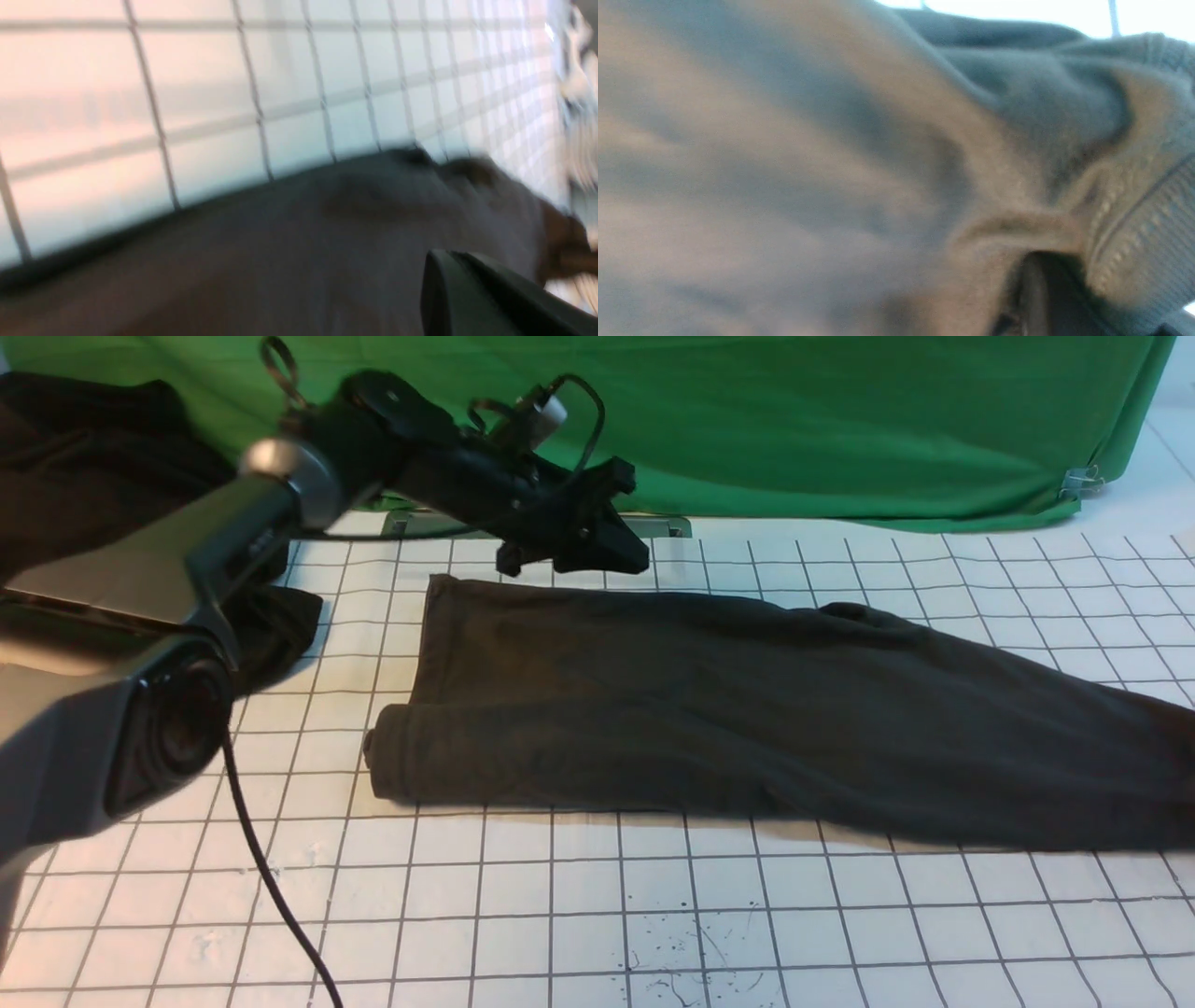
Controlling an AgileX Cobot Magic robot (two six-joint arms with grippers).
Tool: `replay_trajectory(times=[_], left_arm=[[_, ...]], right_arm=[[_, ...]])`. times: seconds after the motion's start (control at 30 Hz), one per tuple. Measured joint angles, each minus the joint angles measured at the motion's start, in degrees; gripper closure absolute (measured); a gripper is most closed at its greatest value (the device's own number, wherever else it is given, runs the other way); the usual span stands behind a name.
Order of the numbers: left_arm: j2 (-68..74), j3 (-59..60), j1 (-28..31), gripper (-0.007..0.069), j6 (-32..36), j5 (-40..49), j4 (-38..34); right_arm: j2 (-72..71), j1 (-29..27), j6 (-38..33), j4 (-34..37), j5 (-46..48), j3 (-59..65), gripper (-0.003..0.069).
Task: Fold a long-sleeved shirt over a white checkered tablecloth.
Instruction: 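Fold the right end of the dark garment over onto its left end with the right gripper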
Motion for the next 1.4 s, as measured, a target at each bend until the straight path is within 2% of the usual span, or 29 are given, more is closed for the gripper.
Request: replay_trajectory(times=[0.13,0.37,0.57,0.73,0.9,1.13,1.23,1.4], left_arm=[[-0.4,-1.6,1.0,0.0622,1.7,6.8,0.8],[-0.7,-2.0,1.0,0.0622,2.2,7.8,1.5],[-1.5,-2.2,0.4,0.0622,3.0,8.0,10.5],[-4.9,-2.6,1.2,0.0622,0.2,8.1,20.4],[-12.5,-2.7,4.3,0.0622,-0.1,8.1,23.8],[-23.8,-2.9,11.9,0.0622,-3.1,8.1,25.5],[-26.9,-0.5,13.6,0.0622,-3.8,8.1,26.7],[-30.9,8.2,14.8,0.0622,-3.1,8.4,27.9]], right_arm=[[-3.9,0.5,-0.7,3.6,3.4,-3.7,0.0638],[-10.6,5.2,-1.4,7.6,11.4,-11.2,0.0638],[-13.7,12.1,-1.4,9.0,13.4,-15.2,0.0638],[-13.7,16.0,-1.4,8.9,12.7,-15.3,0.064],[-13.6,16.6,-1.0,9.0,11.5,-15.3,0.0641],[-13.6,17.8,0.5,11.5,12.5,-16.9,0.0642],[-13.6,20.7,2.7,11.9,12.8,-19.5,0.0642],[-13.6,32.8,6.8,12.4,8.5,-24.4,0.0642]])
